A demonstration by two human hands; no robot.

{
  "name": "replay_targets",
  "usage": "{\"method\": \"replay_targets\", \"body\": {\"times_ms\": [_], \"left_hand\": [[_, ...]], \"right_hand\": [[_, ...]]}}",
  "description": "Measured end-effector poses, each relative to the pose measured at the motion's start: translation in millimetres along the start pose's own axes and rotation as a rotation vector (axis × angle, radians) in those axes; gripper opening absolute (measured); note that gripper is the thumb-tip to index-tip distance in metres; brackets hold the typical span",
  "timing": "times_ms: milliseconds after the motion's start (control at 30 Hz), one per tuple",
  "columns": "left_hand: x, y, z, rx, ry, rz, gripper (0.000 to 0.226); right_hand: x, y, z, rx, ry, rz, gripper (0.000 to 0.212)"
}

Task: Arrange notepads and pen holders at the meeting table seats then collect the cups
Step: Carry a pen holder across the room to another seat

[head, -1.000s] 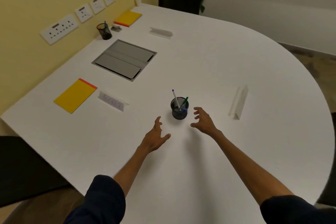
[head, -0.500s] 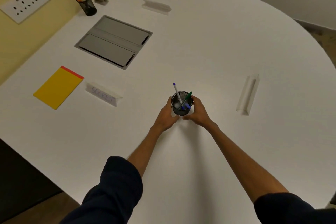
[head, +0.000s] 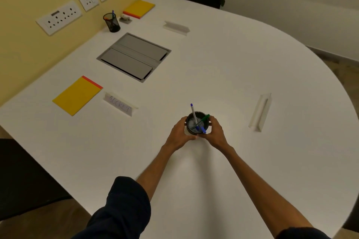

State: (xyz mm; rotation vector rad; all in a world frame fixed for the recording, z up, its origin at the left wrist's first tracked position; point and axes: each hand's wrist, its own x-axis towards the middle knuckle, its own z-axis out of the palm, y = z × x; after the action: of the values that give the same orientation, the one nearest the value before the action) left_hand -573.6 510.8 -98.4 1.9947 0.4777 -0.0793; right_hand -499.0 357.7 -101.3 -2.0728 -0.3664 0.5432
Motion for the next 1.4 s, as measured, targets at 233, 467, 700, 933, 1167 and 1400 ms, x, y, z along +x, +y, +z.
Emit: {"method": "replay_targets", "body": {"times_ms": [233,467,700,933,1167,1400], "left_hand": [[-66.6,7.0,1.5,0.026,0.118,0.004,0.071],[-147.8,-19.2,-7.5,-0.013,0.244,-0.101,0.07],[-229.8,-49.9,-31.8,-0.03,0.397,-0.199,0.066],[-302.6,-77.5,-57.7,-0.034,0.511,-0.235,0.067],[-407.7,-113.2,-80.4,-0.07,0.641,-0.237,0.062],[-553.1,-156.5,-110.6,-0.197,0.858,-0.276,0.064]], "right_hand": [[-54.5,-13.0,-0.5,0.001,-0.06,-0.049,0.074],[-100.5,-23.9,29.6,-0.069,-0.252,-0.133,0.077],[-140.0,-50.8,84.0,-0.139,-0.431,-0.227,0.078],[-192.1,-79.8,134.1,-0.198,-0.51,-0.331,0.079],[-273.7,-110.9,194.4,-0.267,-0.575,-0.443,0.08],[-388.5,-139.0,285.2,-0.269,-0.695,-0.55,0.077]]}}
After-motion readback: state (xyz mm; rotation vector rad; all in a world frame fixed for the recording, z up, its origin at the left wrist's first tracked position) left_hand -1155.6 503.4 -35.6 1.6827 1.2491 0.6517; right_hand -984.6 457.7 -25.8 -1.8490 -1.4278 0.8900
